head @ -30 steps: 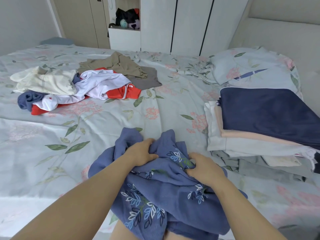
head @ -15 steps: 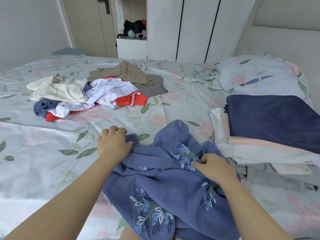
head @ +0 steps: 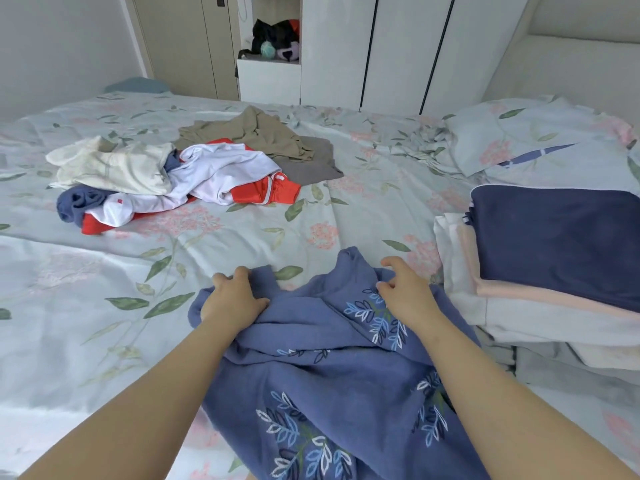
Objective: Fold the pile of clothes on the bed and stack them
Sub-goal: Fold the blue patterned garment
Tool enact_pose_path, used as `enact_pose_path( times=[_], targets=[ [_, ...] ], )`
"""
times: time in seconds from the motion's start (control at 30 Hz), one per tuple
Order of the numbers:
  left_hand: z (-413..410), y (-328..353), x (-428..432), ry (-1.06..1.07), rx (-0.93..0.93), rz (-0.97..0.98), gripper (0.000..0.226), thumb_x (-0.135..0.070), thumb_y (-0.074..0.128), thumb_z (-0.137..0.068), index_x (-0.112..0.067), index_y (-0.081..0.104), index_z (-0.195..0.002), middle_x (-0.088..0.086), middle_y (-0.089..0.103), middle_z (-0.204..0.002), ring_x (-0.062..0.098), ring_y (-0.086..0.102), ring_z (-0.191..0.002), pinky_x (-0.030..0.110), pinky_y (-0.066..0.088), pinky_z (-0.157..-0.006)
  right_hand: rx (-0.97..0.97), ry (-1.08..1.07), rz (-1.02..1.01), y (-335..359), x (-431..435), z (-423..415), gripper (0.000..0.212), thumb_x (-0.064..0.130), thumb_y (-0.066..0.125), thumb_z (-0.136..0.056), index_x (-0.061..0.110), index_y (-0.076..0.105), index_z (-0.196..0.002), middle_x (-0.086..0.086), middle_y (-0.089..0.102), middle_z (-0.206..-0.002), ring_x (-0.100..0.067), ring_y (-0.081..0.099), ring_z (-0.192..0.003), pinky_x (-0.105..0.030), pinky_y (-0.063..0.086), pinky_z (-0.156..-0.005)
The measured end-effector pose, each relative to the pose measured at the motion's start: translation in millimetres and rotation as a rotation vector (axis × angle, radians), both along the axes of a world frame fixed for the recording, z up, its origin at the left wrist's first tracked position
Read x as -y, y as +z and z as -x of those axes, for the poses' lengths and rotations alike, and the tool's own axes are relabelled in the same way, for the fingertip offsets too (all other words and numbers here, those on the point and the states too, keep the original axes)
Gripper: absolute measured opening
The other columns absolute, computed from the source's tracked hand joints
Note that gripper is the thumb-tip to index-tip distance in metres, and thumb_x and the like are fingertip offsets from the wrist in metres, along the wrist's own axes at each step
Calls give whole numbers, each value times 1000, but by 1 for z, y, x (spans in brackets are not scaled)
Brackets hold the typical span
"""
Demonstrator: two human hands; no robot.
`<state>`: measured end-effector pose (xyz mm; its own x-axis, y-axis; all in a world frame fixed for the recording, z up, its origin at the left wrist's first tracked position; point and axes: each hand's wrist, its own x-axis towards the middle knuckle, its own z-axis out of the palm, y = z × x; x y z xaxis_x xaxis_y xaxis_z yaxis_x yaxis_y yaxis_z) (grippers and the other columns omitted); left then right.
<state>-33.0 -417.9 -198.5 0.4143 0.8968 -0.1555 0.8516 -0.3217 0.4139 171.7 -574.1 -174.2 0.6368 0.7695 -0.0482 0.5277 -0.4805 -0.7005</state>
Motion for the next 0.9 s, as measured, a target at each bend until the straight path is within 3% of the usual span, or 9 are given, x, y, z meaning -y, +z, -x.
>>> enact_pose_path(
  times=[0.07,0.13,0.27,0.37,0.43,0.5,0.7,0.77,0.9],
  targets=[
    [6,-4,-6,-12,-23,105,65,-42,61,-86,-15,33,-138,15,40,-132,31,50,-109,35,45,-86,-125,45,166,-5,-14,-2,61,12,50,-95,13,19,-148,-12,52,-117,-29,55,-105,-33,43,-86],
    [9,-8,-10,-96,4,149,58,-42,62,-86,-17,40,-134,6,52,-126,23,54,-108,29,43,-88,-145,31,245,-14,-26,-8,61,17,52,-94,15,18,-145,-11,51,-124,-31,55,-107,-36,44,-87],
    [16,-5,-16,-202,117,305,23,-31,68,-84,-21,54,-100,-7,52,-77,7,48,-70,17,36,-63,-55,29,295,-28,-39,-15,8,26,49,-91,18,47,-88,2,52,-81,-25,54,-84,-33,43,-72],
    [26,-3,-25,-183,86,297,39,-39,76,-70,-22,53,-97,2,47,-98,14,48,-80,23,41,-74,-32,3,246,-32,-38,-16,26,24,46,-93,24,41,-67,4,48,-70,-24,52,-79,-30,36,-66],
    [30,-1,-27,-122,44,207,57,-35,77,-73,-19,47,-120,4,39,-117,21,48,-99,30,42,-89,-40,-48,189,-31,-32,-13,26,22,50,-91,22,41,-67,3,49,-68,-21,52,-72,-29,34,-58],
    [28,2,-24,-96,40,212,72,-29,74,-78,-16,34,-136,6,48,-118,23,50,-102,30,41,-85,-97,-91,102,-29,-27,-12,24,19,57,-89,20,42,-70,2,51,-70,-17,51,-69,-29,34,-56],
    [25,24,-22,-21,34,80,13,-21,70,-79,-12,64,-85,0,58,-72,17,52,-70,23,38,-53,-353,-209,-187,-7,-7,-8,23,2,61,-84,13,44,-73,-8,59,-72,-19,52,-59,-22,43,-51],
    [29,36,-21,-10,-4,12,12,-21,67,-83,-13,59,-80,3,57,-75,19,52,-72,25,36,-51,-374,-253,-265,6,0,-6,22,-1,56,-84,13,42,-75,-9,59,-69,-17,48,-51,-16,38,-39],
    [34,62,-13,60,109,-195,17,-20,54,-93,-9,46,-83,14,58,-88,30,51,-83,30,32,-62,-299,-324,-398,35,9,1,23,-1,55,-82,15,41,-74,-14,64,-76,-18,52,-50,-25,39,-49]
  ],
)
